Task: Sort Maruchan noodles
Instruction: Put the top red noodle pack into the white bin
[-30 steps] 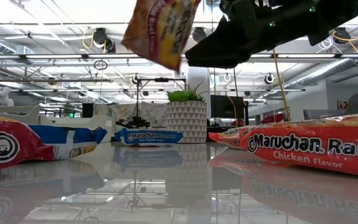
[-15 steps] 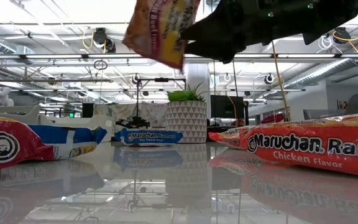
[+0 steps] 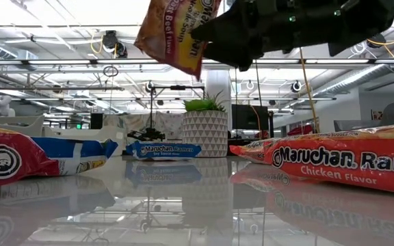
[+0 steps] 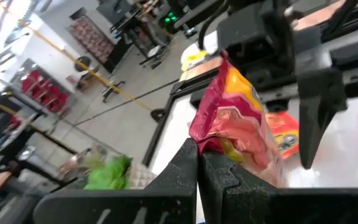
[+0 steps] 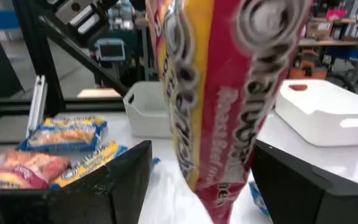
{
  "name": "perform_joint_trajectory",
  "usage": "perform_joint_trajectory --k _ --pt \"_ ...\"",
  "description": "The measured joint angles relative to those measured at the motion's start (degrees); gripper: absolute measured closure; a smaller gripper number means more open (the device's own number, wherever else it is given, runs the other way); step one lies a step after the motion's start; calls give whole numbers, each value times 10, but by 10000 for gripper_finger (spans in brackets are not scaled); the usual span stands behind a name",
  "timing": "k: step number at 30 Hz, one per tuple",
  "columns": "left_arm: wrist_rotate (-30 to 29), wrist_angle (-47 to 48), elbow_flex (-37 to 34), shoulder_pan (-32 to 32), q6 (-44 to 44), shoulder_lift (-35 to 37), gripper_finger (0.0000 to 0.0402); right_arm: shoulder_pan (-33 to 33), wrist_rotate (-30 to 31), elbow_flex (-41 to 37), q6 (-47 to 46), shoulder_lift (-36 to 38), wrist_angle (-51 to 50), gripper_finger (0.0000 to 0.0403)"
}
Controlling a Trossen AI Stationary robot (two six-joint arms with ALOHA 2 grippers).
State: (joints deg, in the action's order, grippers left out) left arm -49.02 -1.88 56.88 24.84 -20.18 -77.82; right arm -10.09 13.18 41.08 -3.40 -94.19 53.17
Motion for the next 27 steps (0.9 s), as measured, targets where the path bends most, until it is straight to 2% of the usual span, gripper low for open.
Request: perform_joint_trajectory --k 7,22,27 --pt "11 -5 0 3 -1 0 401 6 -61 0 5 -53 116 152" --pt "9 -4 0 3 -3 0 401 21 -62 0 1 -70 130 275" --pt "7 8 0 3 8 0 400 21 -65 0 12 -70 128 294"
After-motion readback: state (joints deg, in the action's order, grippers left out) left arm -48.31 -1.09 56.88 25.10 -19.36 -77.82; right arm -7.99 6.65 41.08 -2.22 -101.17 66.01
